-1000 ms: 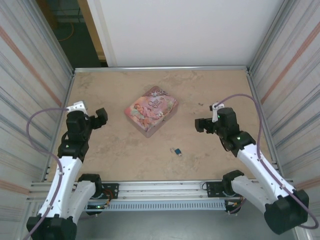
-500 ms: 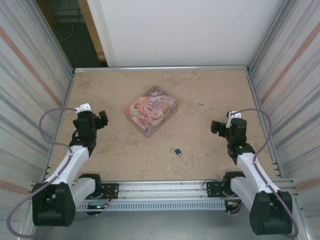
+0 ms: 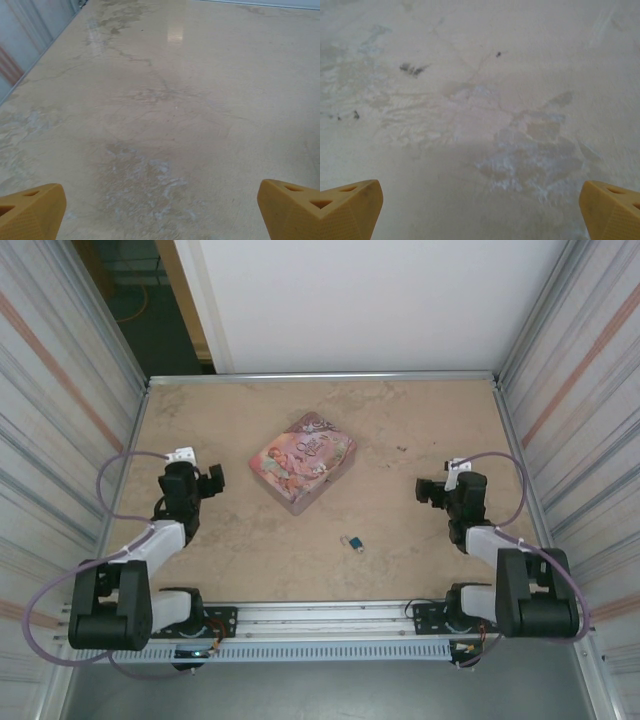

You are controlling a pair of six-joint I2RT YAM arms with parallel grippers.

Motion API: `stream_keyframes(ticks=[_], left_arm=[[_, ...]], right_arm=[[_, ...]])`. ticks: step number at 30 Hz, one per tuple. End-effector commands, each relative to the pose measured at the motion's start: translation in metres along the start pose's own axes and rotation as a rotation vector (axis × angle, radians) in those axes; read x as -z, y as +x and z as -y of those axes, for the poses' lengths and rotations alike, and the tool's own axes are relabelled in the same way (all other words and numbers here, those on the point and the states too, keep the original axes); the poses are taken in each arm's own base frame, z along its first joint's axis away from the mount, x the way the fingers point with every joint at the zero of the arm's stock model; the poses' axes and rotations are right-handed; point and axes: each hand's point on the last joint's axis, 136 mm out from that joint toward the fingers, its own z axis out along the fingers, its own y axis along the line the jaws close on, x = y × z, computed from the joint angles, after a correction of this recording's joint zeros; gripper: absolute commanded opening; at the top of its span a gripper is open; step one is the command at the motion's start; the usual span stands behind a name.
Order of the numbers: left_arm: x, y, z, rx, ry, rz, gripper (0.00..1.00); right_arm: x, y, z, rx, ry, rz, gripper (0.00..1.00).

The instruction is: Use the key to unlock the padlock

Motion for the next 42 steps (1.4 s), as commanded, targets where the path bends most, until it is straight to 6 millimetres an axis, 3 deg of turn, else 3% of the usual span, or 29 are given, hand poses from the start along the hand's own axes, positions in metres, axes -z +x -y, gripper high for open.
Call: stream_keyframes(ticks=[1, 12, 20, 27, 29, 32, 42], left_arm=[[-0.002, -0.012, 0.014, -0.029, 0.070, 0.083, 0.98], [-0.003, -0.015, 0.029, -0.100, 0.151, 0.158, 0.99], [-0.004, -0.017, 0.032, -0.133, 0.171, 0.214, 0.99], [-0.022, 0.001, 0.037, -0.137, 0.199, 0.201, 0.99], [-0.027, -0.001, 0.037, -0.138, 0.190, 0.201, 0.99], [-0.041, 0.002, 0.035, -0.126, 0.182, 0.099, 0.99], [-0.039, 0.002, 0.036, -0.128, 0.188, 0.105, 0.99]], right_arm=[[-0.005, -0.046, -0.008, 0.035, -0.065, 0.165, 0.99], [-0.035, -0.030, -0.013, 0.006, -0.144, 0.138, 0.99], [-0.038, -0.031, -0.005, -0.045, -0.153, 0.121, 0.99], [-0.041, -0.030, 0.004, -0.058, -0.077, 0.108, 0.99], [-0.041, -0.031, 0.004, -0.058, -0.076, 0.110, 0.99], [-0.041, -0.032, 0.004, -0.057, -0.075, 0.112, 0.99], [-0.041, -0.031, 0.003, -0.046, -0.057, 0.111, 0.99]])
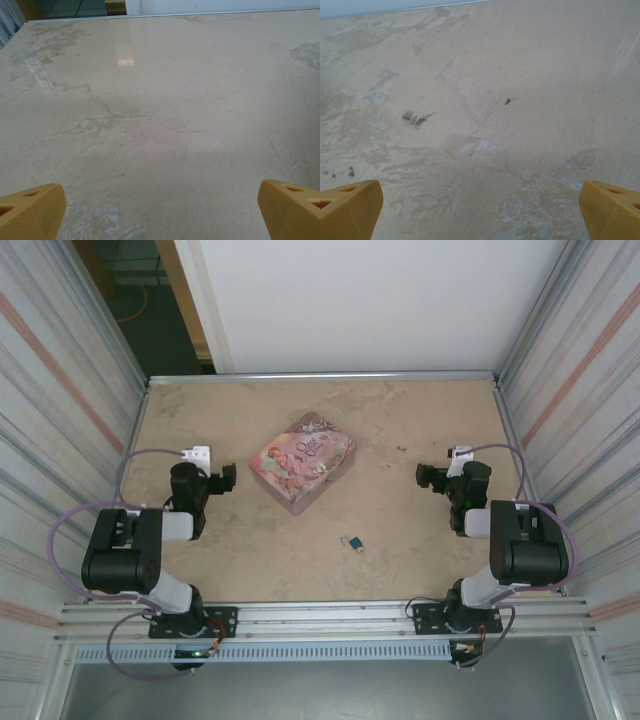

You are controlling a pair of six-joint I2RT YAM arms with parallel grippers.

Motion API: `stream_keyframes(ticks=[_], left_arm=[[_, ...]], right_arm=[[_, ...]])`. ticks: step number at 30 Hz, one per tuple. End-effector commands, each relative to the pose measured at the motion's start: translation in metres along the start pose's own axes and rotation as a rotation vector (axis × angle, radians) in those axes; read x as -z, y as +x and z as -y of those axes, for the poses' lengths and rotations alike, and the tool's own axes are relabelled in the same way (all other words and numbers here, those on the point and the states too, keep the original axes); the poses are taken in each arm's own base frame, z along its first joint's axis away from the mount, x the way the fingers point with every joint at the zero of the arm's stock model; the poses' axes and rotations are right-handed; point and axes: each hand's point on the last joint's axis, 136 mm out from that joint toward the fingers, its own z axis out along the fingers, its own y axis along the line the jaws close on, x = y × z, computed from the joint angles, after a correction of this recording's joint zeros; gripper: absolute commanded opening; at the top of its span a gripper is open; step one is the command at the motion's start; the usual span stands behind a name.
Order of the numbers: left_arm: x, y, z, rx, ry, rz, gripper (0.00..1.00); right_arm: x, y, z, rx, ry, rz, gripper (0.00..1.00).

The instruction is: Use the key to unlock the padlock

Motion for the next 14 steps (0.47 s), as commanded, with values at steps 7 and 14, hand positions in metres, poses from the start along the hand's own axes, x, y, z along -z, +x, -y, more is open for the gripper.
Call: stream_keyframes(ticks=[7, 14], left_arm=[[-0.0006, -0.0067, 0.0008, -0.011, 0.006, 0.013, 0.99], [-0.0005, -0.0066, 0.0007, -0.011, 0.005, 0.013, 0.99]], right_arm=[[-0.0041, -0.0073, 0.0006, -0.010, 0.019, 0.011, 0.99], [-0.0036, -0.0070, 0.0007, -0.011, 0.019, 0.011, 0.99]])
